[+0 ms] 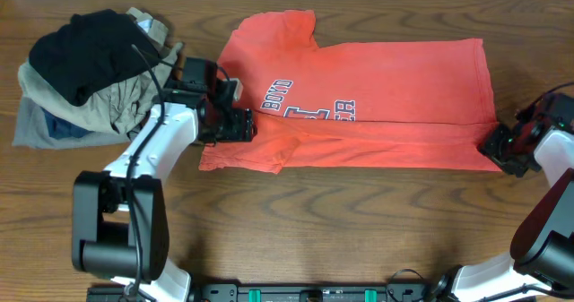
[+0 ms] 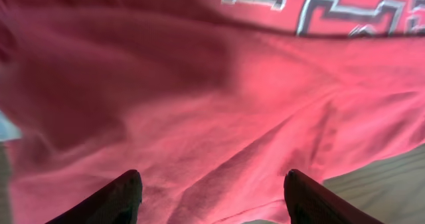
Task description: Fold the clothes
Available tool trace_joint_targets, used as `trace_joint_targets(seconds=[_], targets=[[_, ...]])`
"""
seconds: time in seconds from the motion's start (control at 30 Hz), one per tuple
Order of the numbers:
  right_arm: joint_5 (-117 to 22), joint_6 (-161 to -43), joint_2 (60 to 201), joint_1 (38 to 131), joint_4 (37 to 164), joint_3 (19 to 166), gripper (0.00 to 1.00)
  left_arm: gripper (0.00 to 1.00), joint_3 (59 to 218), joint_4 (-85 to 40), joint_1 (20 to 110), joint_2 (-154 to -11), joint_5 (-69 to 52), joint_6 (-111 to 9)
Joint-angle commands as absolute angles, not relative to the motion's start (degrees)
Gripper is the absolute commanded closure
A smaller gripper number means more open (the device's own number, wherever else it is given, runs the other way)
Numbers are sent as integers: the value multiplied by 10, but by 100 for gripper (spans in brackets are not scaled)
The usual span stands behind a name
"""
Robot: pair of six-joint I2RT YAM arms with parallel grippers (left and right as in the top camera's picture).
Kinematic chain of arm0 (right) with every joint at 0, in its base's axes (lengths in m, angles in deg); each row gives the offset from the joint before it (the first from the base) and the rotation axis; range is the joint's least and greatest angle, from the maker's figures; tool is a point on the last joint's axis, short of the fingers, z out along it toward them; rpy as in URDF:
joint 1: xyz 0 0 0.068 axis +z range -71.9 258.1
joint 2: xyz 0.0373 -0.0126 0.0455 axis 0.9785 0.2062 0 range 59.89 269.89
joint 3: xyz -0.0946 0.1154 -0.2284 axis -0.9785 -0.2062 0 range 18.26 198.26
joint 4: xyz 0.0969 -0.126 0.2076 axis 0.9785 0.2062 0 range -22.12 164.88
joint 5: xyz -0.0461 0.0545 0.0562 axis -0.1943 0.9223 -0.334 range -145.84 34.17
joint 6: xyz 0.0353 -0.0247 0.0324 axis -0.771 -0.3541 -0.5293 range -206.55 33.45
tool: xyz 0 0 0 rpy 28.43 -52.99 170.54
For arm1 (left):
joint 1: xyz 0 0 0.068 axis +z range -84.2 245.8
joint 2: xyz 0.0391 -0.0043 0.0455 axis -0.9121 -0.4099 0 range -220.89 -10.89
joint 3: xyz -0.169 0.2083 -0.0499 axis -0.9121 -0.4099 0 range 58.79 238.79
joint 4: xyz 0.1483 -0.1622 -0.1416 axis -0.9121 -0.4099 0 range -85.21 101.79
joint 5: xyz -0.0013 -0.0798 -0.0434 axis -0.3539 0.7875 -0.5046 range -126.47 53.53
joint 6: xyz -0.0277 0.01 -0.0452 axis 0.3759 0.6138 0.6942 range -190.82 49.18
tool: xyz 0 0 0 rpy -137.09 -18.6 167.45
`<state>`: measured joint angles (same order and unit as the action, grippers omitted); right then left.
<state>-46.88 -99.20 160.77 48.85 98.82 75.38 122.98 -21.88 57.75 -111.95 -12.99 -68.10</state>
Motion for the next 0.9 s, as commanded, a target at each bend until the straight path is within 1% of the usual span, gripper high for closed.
trace_joint_targets(seconds=[0.0,0.47,0.63,0.77,0.83,0.87], targets=[[-474,-1023,1609,494,960,739,61,30,1224,-218,576,-1132,-141,-691],[-444,-1063,1609,499,897,736,62,30,1218,-199,576,-1136,-141,-691],[-445,-1063,1609,511,892,736,64,30,1218,-195,576,-1137,-141,-691],[-445,-1063,1609,519,880,736,77,30,1218,-196,576,-1137,-141,-690],[-445,-1063,1609,519,874,736,89,30,1218,-196,576,-1137,-141,-691],[-445,-1065,1609,519,871,736,94,30,1218,-196,576,-1137,-141,-690]])
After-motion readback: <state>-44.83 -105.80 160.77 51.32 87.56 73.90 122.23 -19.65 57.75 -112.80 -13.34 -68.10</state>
